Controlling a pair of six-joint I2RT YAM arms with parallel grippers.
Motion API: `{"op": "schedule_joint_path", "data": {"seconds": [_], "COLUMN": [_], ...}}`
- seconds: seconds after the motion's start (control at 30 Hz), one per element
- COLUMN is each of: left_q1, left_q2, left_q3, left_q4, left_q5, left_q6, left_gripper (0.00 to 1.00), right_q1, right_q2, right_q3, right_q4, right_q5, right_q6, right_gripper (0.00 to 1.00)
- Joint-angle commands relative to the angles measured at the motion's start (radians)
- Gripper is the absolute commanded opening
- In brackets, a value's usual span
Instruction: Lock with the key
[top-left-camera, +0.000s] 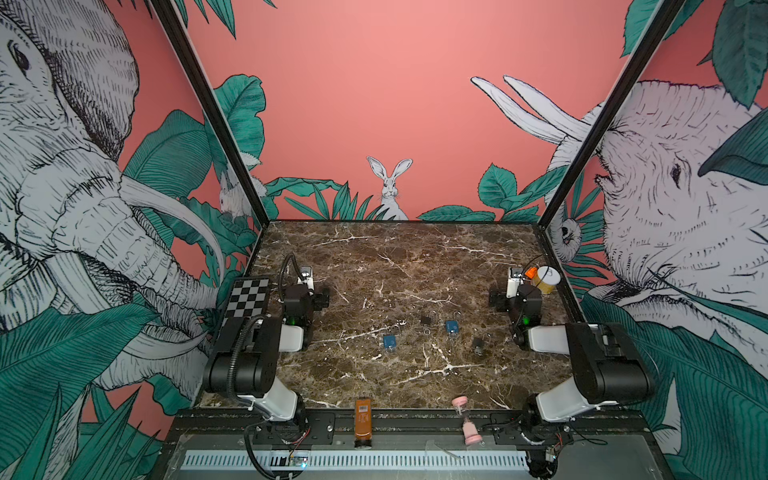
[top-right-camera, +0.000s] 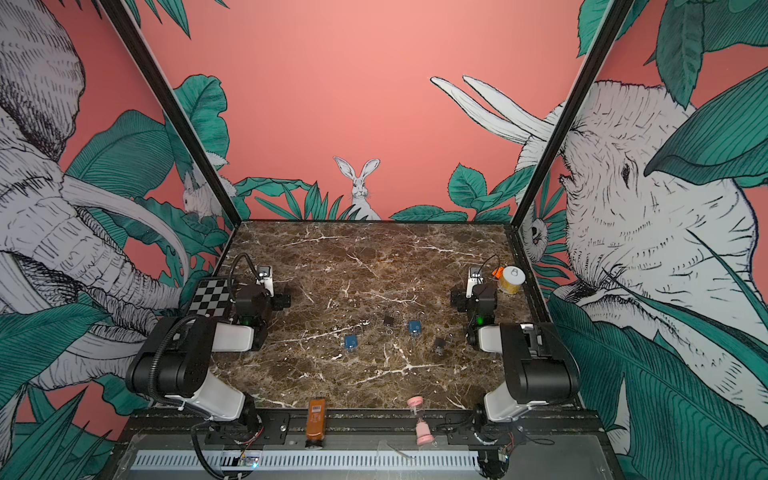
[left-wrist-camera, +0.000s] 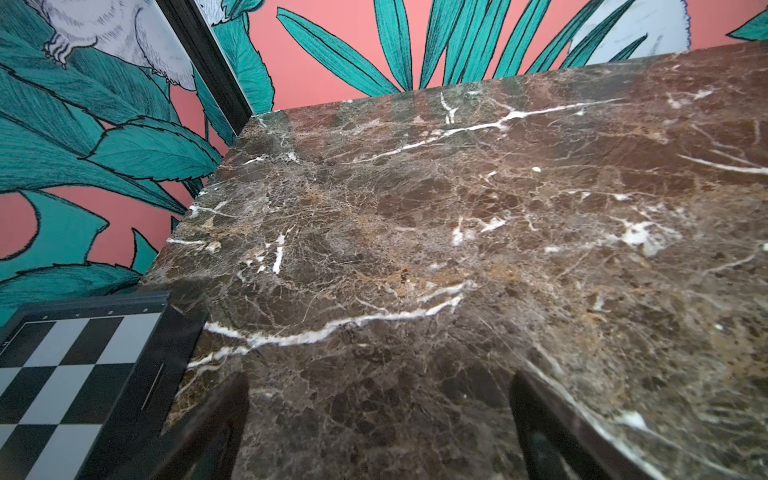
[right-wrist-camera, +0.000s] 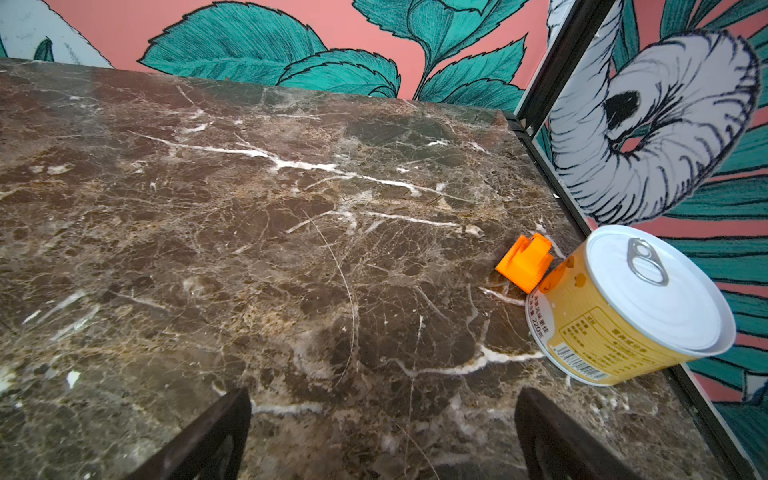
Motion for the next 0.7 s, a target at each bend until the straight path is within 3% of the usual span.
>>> {"op": "schedule_joint_path", "data": {"seconds": [0.0,0.5,0.57,0.67], "left_q1": [-0.002,-0.002,-0.028,-0.086], "left_q2": [-0.019,-0.022,-0.062,-0.230], "left_q3": [0.010,0.008,0.024,0.139], "left_q4": [0.001,0.005,-0.027,-0.366], "left_q5": [-0.005,-0.003,-0.085,-0.200], "left_q6": [0.008,0.010,0.025,0.054], "left_gripper": [0.98,0.98,0.98,0.98], "right_q1": [-0.003,-0.004,0.002,0.052], "right_q2": [-0.013,-0.020,-0.085,-0.184], "right_q3": [0.006,0.015,0.085,0.257], "right_q4": [0.016,0.014,-0.177,-0.539], "right_q5": [-0.008,-0.035,-0.055,0.117], "right_q6": [-0.002,-0.012,-0.032,0.056], "right_gripper": [0.98,0.98,0.98,0.98]}}
